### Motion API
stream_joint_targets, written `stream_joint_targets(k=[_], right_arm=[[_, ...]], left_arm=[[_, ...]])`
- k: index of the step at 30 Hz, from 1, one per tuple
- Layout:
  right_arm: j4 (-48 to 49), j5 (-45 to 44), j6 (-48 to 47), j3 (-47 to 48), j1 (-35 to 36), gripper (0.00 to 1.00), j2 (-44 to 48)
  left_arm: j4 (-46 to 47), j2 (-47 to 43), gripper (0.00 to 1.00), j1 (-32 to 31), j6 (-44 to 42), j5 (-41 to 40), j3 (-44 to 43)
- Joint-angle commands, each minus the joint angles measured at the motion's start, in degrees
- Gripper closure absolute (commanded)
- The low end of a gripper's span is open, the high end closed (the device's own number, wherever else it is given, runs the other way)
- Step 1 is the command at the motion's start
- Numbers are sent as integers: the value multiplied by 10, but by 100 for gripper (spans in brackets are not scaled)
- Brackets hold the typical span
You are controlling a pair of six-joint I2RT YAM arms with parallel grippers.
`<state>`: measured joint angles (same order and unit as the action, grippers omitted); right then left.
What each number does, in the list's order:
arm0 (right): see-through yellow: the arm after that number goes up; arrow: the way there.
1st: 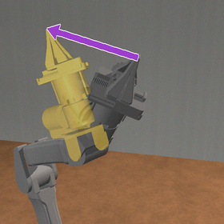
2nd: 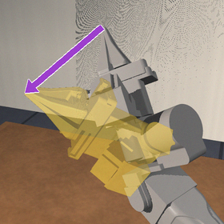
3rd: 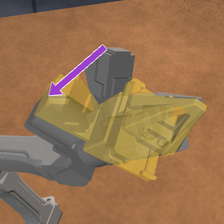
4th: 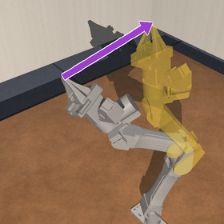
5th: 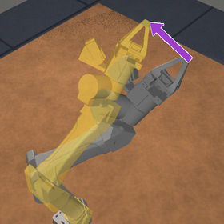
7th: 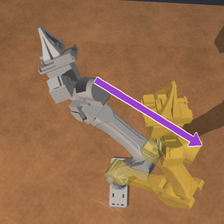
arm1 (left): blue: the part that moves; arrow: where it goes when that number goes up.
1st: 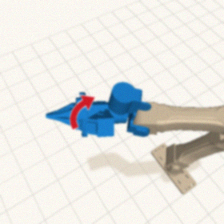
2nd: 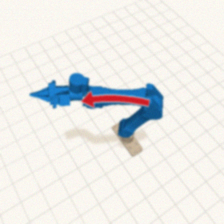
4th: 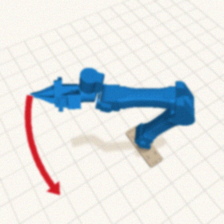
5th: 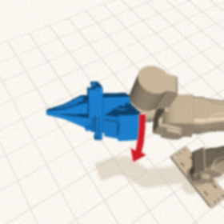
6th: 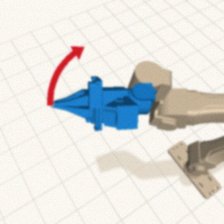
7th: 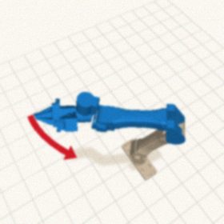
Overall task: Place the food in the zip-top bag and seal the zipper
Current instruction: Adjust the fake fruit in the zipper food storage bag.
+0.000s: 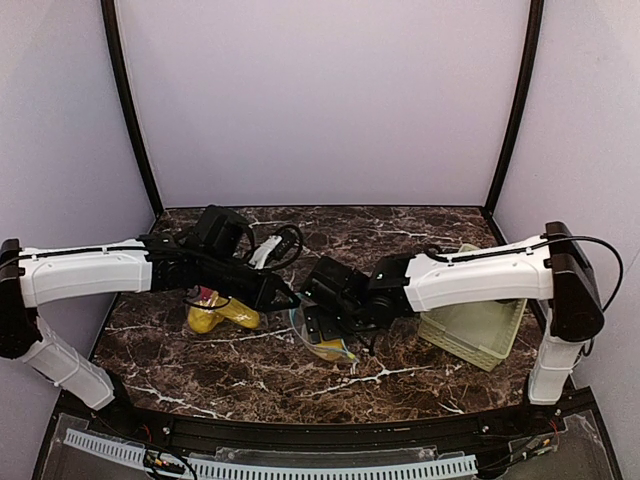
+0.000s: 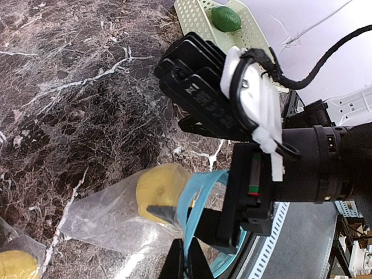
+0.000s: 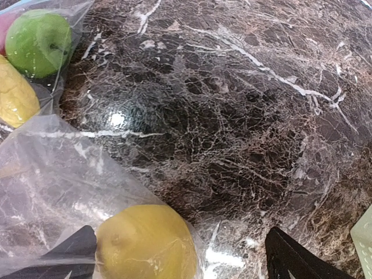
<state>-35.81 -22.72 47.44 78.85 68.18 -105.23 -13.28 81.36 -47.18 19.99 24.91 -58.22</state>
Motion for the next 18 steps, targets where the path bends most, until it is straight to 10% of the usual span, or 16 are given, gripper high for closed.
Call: stream_joint_targets(k=[1,18], right_arm=[[-12,-29,24,4,-8,1,-29],[-54,-6,19,2,-7,1,-12]], left_arm=[[16,-30,99,-4,6,2,16],[-30,-27,99,-4,-17,-75,-11]])
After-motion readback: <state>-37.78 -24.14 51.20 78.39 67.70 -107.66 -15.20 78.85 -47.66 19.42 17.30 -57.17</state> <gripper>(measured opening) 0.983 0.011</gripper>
